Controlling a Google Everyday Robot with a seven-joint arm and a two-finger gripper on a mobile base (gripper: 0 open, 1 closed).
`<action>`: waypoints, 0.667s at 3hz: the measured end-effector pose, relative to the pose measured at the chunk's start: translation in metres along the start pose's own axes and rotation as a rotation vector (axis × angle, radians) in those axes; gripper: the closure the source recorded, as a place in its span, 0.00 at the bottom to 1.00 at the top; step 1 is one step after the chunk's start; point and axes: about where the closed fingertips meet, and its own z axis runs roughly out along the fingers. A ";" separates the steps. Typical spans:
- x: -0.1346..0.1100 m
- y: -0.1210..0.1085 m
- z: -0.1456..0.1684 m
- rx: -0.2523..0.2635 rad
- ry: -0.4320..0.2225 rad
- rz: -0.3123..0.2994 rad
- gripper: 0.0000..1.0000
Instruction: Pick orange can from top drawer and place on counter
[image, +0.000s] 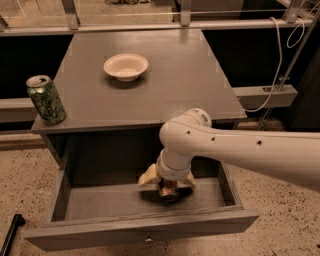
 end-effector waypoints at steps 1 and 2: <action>0.000 0.003 0.018 0.007 -0.023 0.020 0.27; 0.000 0.002 0.013 0.007 -0.023 0.020 0.50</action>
Offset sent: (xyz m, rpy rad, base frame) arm 0.0008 0.0018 -0.0278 0.0182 0.0387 -0.0305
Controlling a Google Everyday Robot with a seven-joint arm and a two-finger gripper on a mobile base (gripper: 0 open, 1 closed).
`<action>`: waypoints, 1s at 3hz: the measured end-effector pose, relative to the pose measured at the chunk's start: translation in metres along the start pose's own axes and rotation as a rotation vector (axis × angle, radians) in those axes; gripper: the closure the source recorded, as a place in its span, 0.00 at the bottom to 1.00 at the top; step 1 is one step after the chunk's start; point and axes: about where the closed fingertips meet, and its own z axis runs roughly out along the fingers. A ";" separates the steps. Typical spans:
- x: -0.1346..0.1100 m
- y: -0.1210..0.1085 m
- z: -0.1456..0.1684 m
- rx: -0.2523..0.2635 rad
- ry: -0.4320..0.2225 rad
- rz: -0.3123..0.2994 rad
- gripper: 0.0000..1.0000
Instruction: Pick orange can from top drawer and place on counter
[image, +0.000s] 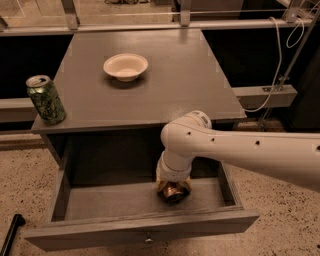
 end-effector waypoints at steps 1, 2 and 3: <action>0.000 -0.001 -0.008 0.006 0.003 0.001 0.81; 0.004 -0.009 -0.046 0.101 0.050 0.011 0.90; 0.001 -0.007 -0.126 0.228 0.146 0.027 0.92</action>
Offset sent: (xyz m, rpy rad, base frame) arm 0.0091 -0.0003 0.1057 0.2404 -0.1060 -0.0458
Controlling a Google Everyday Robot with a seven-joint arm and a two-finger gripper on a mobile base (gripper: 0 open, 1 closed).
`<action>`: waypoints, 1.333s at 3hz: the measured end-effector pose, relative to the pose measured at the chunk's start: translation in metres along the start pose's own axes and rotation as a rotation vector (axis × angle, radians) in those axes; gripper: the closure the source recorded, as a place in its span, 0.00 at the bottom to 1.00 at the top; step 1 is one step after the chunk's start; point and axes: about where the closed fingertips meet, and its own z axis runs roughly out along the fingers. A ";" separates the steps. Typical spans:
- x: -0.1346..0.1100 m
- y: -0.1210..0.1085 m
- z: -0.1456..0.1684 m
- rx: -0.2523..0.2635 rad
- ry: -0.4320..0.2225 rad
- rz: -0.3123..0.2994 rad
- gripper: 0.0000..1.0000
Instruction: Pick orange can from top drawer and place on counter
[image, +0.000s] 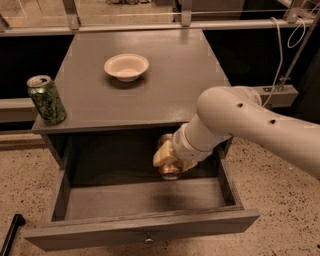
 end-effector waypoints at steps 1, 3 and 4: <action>0.001 -0.005 -0.043 0.024 0.051 0.010 0.92; 0.018 -0.014 -0.101 -0.021 0.100 0.056 0.93; 0.048 -0.022 -0.121 -0.035 0.124 0.100 0.90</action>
Offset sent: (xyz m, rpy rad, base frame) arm -0.0145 -0.0342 0.1100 -0.0097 -0.0963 -0.0729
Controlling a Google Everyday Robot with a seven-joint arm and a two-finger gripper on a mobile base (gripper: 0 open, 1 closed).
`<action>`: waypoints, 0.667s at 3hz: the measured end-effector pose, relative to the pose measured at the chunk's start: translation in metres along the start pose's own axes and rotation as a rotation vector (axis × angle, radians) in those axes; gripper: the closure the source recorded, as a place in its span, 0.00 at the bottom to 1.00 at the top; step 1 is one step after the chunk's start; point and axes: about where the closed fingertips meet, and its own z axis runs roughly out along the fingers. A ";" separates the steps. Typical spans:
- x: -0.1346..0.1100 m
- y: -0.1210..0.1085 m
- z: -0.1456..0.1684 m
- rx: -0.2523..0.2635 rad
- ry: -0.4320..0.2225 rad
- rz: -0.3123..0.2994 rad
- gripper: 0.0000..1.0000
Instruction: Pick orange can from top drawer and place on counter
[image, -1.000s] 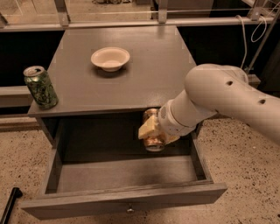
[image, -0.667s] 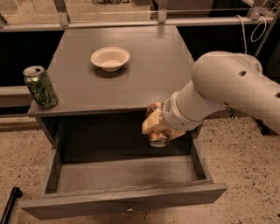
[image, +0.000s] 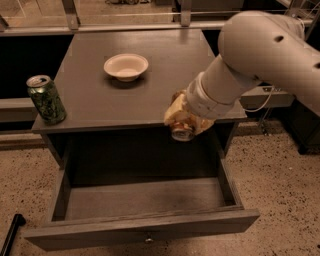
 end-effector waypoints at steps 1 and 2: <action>0.052 -0.014 -0.003 -0.046 0.039 0.061 0.89; 0.079 -0.010 0.011 -0.078 0.040 0.118 0.89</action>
Offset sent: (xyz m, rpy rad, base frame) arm 0.1160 -0.0052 0.0036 -0.0643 0.0440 -0.2089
